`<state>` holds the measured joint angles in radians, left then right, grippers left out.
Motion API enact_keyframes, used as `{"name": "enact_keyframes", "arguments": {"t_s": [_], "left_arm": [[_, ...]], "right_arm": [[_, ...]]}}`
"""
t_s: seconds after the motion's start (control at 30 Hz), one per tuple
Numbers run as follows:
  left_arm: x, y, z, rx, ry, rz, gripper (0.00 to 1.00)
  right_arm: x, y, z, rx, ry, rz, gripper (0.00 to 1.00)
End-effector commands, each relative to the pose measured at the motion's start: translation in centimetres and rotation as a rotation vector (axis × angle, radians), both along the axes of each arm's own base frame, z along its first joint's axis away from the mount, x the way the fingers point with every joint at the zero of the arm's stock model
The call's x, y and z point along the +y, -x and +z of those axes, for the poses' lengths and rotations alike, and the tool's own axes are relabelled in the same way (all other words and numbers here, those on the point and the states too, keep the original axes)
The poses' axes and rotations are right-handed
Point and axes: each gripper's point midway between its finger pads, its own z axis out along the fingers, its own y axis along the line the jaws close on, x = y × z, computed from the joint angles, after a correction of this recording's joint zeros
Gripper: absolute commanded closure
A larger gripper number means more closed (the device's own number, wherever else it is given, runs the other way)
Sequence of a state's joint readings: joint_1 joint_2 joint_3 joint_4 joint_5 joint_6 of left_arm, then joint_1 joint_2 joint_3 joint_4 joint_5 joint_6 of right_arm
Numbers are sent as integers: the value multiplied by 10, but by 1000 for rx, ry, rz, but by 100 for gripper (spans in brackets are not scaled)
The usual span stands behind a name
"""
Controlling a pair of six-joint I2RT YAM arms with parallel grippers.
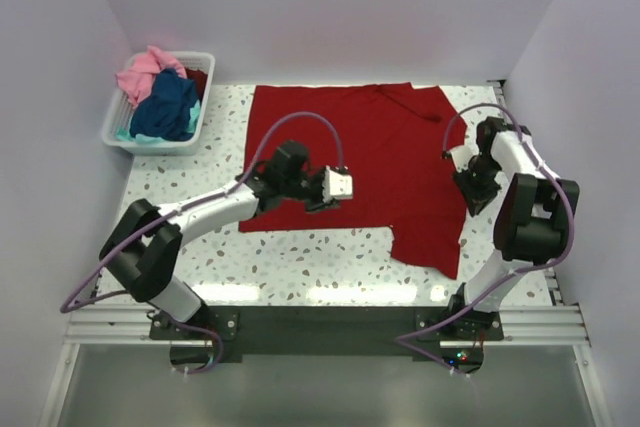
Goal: Fold and stack the t-shirts
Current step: Flatten the tshirt out
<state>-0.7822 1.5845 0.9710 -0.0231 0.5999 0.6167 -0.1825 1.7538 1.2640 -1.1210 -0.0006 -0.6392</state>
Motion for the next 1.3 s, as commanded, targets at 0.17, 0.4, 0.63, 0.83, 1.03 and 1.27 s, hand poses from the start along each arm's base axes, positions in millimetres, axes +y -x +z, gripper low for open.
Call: {"name": "enact_keyframes", "arguments": {"t_s": [0.17,0.4,0.63,0.83,1.03,1.27], "left_arm": [[148,-61,-72,201,-348,482,57],[182,-36,-97,263,-467,551,57],[209,22,-121,377,-577,502,59],[216,39,-116,380,-590,473,58],[199,28,-91,357,-491,462,55],[180,-15,-58,308,-407,530,52]], "right_arm": [[-2,-31,-26,-16,-4,-37,82],[-17,6,-57,77,83,41,83],[-9,61,-49,139,65,105,82],[9,93,-23,187,-33,153,80],[32,52,19,31,-166,132,64],[25,-37,32,-98,-164,52,62]]}}
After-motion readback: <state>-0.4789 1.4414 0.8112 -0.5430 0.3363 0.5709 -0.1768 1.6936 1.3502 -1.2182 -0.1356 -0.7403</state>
